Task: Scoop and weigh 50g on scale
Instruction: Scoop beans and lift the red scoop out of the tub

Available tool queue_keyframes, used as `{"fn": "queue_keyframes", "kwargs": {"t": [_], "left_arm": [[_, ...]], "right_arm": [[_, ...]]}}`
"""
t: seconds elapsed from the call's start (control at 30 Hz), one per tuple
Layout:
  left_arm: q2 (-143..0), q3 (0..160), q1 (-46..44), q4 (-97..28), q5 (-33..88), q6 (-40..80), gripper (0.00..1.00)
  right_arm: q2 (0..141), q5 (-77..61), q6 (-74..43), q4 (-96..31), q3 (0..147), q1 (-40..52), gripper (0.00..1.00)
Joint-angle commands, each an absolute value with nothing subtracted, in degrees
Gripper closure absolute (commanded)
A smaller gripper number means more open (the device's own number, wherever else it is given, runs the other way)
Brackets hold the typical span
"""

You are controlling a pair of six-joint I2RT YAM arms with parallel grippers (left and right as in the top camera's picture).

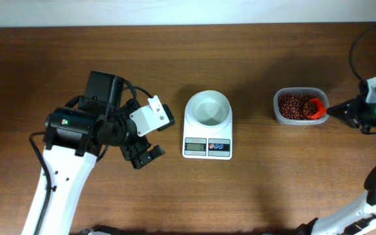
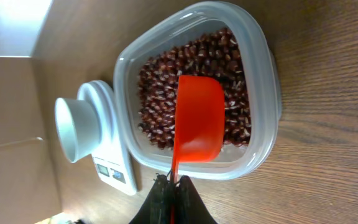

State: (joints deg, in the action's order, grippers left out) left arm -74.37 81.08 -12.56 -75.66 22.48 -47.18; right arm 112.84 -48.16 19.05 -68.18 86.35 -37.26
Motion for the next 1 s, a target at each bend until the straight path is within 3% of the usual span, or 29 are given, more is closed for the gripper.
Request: {"fn": "queue_keyframes", "kwargs": {"t": [0.0, 0.67, 0.97], "left_arm": [[-73.4, 80.7, -12.3, -75.7, 22.7, -47.7, 0.01], [-73.4, 80.7, -12.3, -75.7, 22.7, -47.7, 0.01], [-73.4, 80.7, -12.3, -75.7, 22.7, -47.7, 0.01]], "right_arm": [[113.7, -52.8, 21.3, -69.3, 86.2, -38.6, 0.96], [113.7, -66.0, 28.2, -75.7, 86.2, -38.7, 0.96], [113.7, -72.3, 28.3, -77.2, 86.2, -33.6, 0.96]]}}
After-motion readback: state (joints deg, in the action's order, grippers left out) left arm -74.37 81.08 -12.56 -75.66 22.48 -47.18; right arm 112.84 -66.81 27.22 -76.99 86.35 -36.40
